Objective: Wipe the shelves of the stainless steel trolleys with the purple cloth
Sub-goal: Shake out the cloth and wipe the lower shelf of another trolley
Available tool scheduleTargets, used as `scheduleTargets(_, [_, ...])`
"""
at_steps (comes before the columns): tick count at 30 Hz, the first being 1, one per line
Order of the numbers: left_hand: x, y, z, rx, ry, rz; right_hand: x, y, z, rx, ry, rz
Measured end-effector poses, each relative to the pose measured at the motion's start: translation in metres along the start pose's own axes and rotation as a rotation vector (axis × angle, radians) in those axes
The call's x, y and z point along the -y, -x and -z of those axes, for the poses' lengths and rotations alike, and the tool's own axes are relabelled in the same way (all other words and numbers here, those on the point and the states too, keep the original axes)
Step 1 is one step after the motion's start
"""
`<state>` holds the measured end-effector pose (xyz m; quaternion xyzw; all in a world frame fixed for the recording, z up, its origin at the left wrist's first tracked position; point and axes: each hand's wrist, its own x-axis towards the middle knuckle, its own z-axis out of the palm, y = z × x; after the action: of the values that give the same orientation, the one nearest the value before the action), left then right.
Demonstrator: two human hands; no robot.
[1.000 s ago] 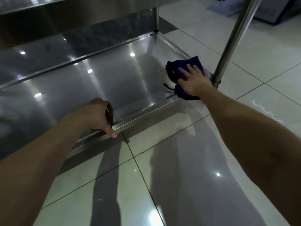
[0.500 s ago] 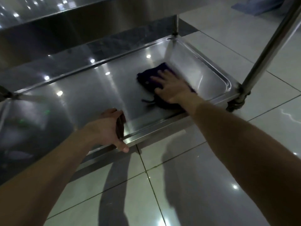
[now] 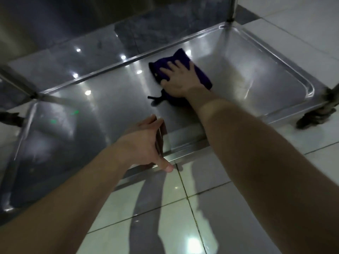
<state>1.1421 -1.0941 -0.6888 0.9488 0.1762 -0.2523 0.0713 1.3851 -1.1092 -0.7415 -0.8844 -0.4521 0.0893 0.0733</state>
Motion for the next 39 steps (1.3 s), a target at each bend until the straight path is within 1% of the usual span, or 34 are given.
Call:
scheduleTargets(2, [0.000,0.000,0.001,0.003,-0.007,-0.003,0.019,0.015,-0.009,0.014,-0.010,0.081])
scheduleTargets(4, [-0.002,0.001,0.002,0.006,-0.011,0.009,0.020,0.038,-0.018,0.013,-0.036,0.132])
scheduleTargets(6, [-0.004,0.001,0.003,-0.002,-0.029,0.007,0.007,0.063,-0.025,0.006,-0.048,0.162])
scheduleTargets(8, [-0.005,0.001,0.003,-0.009,-0.037,0.001,-0.019,0.086,-0.025,-0.002,-0.044,0.144])
scheduleTargets(11, [-0.007,0.003,0.004,-0.003,-0.042,0.012,-0.081,0.120,-0.015,-0.021,-0.033,0.002])
scheduleTargets(15, [-0.011,0.003,0.005,-0.014,-0.054,0.019,-0.181,0.173,0.003,-0.071,-0.035,-0.271])
scheduleTargets(17, [-0.011,0.003,0.006,-0.016,-0.056,0.014,-0.206,0.181,0.009,-0.052,-0.027,-0.349])
scheduleTargets(19, [-0.012,0.003,0.007,-0.016,-0.051,0.011,-0.213,0.173,0.009,-0.057,-0.031,-0.371])
scheduleTargets(23, [-0.013,0.004,0.009,0.003,-0.016,0.018,-0.216,0.125,0.010,-0.107,-0.011,-0.418])
scheduleTargets(27, [-0.010,0.003,0.003,-0.018,0.023,0.014,-0.209,0.054,0.020,-0.088,-0.038,-0.423])
scheduleTargets(29, [-0.009,0.001,0.002,-0.018,0.023,0.010,-0.194,0.025,0.024,-0.072,-0.042,-0.407])
scheduleTargets(31, [-0.007,0.000,0.002,-0.017,0.027,0.007,-0.168,0.003,0.024,-0.058,-0.032,-0.353])
scheduleTargets(35, [-0.007,0.001,0.002,-0.026,0.021,0.008,-0.102,-0.003,0.016,-0.013,-0.019,-0.215])
scheduleTargets(39, [-0.008,0.004,0.004,-0.007,-0.003,0.024,-0.045,0.048,0.000,-0.001,-0.042,-0.079])
